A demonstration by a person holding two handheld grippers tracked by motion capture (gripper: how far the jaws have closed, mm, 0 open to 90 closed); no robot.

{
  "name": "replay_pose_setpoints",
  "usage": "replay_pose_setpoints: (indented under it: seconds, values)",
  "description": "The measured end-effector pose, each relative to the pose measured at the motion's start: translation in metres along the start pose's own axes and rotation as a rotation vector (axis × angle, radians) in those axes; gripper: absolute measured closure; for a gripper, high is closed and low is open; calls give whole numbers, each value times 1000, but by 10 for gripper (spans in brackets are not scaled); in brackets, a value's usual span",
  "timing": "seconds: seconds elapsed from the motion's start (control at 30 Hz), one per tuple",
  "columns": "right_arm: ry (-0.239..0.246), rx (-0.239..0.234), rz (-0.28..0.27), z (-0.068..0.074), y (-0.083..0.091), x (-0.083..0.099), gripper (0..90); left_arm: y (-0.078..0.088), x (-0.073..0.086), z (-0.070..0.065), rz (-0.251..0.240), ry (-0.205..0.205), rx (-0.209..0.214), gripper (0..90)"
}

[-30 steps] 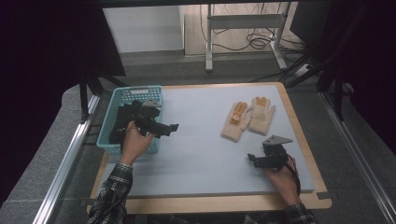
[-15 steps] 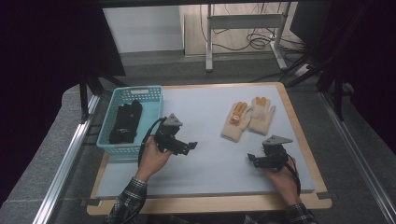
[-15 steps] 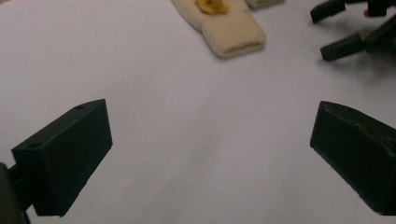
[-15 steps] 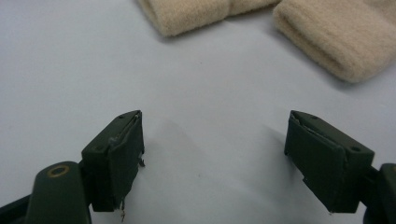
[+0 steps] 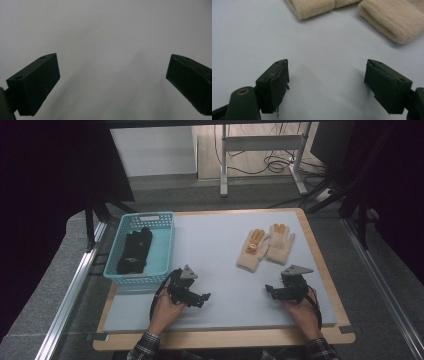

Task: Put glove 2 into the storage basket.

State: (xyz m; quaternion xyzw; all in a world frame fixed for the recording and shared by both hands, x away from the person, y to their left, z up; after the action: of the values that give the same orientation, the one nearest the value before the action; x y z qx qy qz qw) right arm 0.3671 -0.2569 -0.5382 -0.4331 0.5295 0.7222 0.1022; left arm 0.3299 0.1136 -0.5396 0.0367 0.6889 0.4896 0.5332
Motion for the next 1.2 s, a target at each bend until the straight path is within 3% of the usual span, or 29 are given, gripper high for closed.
replay_pose_setpoints:
  seconds: [0.17, 0.77, 0.9, 0.97, 1.2]
  values:
    - [0, 0, 0, 0, 0, 0, 195, -7, 15, -2, 23, 11, -33, 0]
    - [-15, -10, 0, -1, 1, 0, 202, -7, 15, -3, 24, 13, -47, 0]
    - [-67, -46, -5, -10, 3, -2, 206, -7, 15, -3, 20, 11, -48, 0]
    - [-66, -18, -3, -17, 4, -5, 218, -7, 15, -3, 17, 14, -48, 0]
    - [-107, 10, -46, -46, 12, -33, 289, -7, 16, -3, 21, 11, -47, 0]
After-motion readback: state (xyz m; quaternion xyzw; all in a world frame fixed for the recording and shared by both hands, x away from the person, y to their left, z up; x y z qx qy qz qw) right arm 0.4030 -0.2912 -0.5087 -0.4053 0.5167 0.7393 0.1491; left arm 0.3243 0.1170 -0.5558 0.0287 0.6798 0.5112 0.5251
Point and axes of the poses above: each handheld gripper's, and its own axes: y roughly backward along the jaws, x roughly out of its underside, z roughly to its left, the point moved 1 cm from there along -y, roughly forward along the jaws, and after that the axes turned 9 degrees about -y, right-handed, at the moved point
